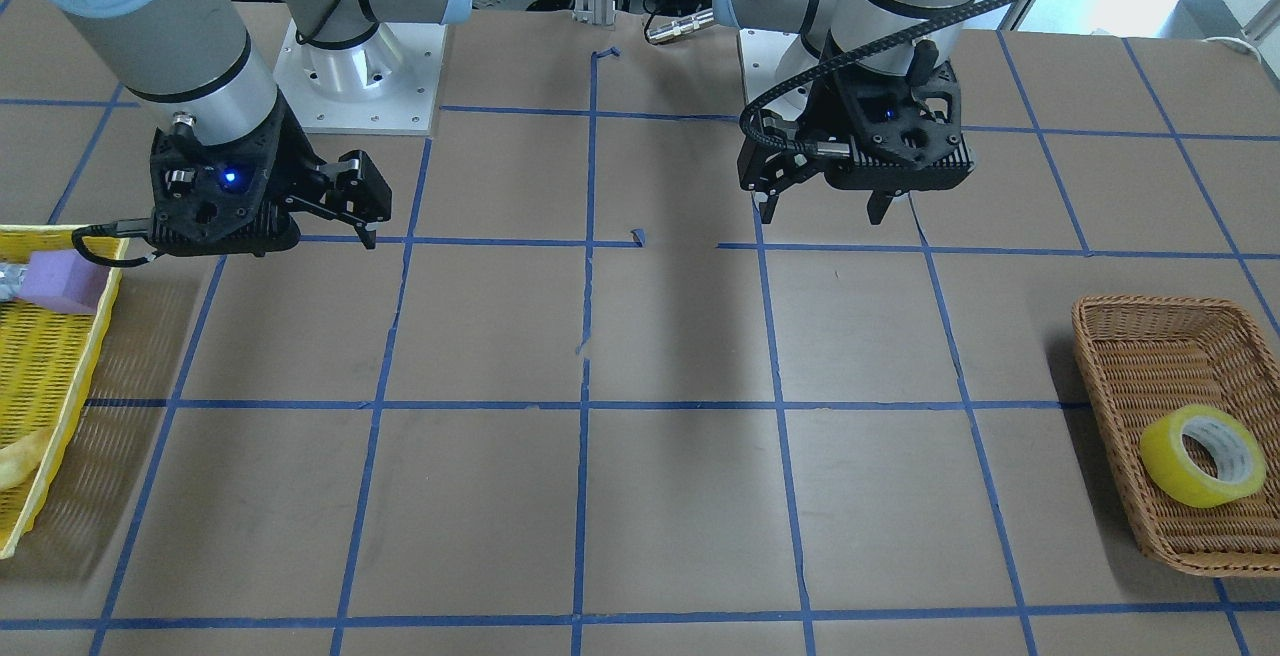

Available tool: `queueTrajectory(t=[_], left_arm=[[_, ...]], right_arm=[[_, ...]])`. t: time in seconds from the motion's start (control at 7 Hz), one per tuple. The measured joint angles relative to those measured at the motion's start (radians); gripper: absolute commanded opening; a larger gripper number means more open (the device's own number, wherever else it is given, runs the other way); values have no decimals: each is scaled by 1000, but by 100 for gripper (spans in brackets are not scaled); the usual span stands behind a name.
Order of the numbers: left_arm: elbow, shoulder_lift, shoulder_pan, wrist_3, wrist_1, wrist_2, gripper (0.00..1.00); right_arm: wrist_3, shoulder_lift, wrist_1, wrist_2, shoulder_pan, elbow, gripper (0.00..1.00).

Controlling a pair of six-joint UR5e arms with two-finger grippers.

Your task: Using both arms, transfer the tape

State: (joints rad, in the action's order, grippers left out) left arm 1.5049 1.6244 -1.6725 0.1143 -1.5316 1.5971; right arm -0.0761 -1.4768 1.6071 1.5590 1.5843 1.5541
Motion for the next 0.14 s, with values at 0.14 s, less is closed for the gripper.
queueTrajectory(t=[0.14], left_arm=[[8,-9,-1,-1,-1,2,100]], right_arm=[[-1,-2,0,5,-1,8,100]])
